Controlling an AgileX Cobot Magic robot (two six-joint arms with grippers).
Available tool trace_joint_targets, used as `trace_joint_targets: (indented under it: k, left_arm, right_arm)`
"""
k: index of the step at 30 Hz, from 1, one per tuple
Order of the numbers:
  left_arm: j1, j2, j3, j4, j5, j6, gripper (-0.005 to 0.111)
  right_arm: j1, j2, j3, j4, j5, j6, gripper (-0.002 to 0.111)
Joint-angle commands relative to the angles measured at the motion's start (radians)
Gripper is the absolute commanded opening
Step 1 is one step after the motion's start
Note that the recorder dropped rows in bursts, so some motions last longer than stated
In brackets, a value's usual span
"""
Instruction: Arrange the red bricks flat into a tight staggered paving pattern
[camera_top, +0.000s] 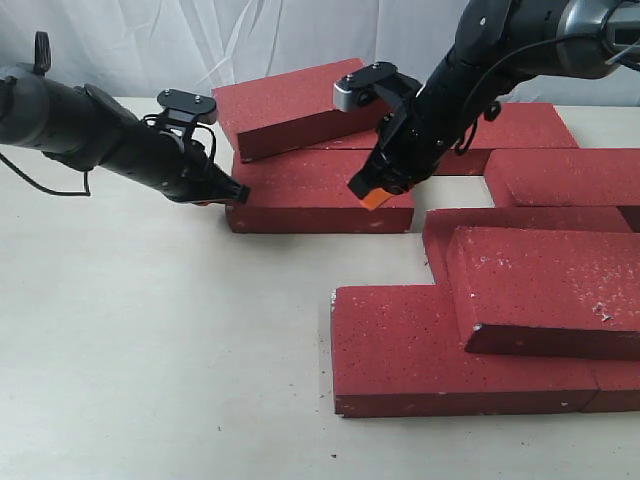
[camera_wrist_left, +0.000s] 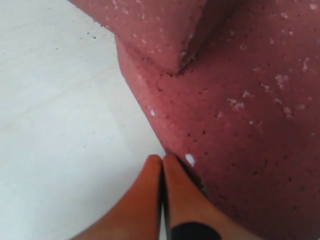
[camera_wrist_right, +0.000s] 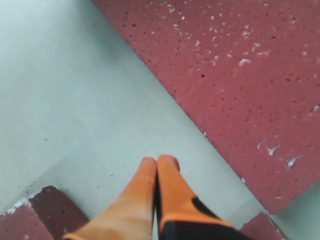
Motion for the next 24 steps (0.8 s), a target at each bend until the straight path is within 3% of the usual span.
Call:
trace_joint_targets:
  k: [1,7,24]
  left_arm:
    - [-0.014,0.019,-0.017,-0.008,-0.002,0.002,0.000]
    - [-0.040,0.021,-0.023,-0.006,-0.004,0.002,0.000]
    - [-0.074,0.027,-0.027,-0.003,-0.027,0.004,0.000]
  right_arm:
    - [-0.005,-0.009,-0.004,0.015,0.037,-0.031,0.000]
    - [-0.005,0.021,-0.004,0.009,0.106,-0.067,0.000]
    - [-0.005,0.050,-0.004,0.043,0.049,-0.067,0.000]
